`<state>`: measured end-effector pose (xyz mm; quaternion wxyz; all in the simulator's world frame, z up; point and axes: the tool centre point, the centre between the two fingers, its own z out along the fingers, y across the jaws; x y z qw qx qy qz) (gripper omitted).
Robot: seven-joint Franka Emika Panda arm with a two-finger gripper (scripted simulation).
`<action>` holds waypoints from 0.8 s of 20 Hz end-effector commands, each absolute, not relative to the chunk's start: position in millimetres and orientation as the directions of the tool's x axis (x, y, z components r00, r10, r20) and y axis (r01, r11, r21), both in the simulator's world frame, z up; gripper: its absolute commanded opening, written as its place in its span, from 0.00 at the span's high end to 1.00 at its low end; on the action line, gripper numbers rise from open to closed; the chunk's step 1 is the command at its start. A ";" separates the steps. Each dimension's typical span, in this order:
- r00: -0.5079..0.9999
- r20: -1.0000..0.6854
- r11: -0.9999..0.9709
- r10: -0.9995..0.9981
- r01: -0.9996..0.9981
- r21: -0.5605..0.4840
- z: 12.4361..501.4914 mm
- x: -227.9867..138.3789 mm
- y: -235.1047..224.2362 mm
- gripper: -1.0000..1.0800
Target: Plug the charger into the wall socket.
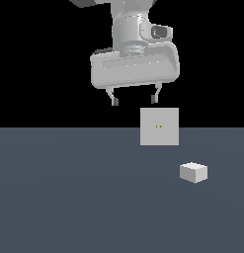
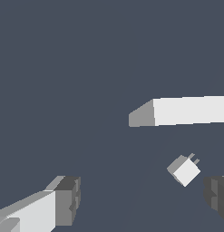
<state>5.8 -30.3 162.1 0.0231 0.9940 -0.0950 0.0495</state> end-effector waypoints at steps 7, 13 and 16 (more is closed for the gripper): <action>0.909 0.176 -0.919 -0.378 -0.392 0.048 137.6 -2.7 -60.2 0.04; 0.840 0.224 -0.855 -0.494 -0.516 0.048 121.7 -10.7 -79.4 0.04; 0.800 0.248 -0.819 -0.546 -0.573 0.045 114.0 -15.3 -88.4 0.04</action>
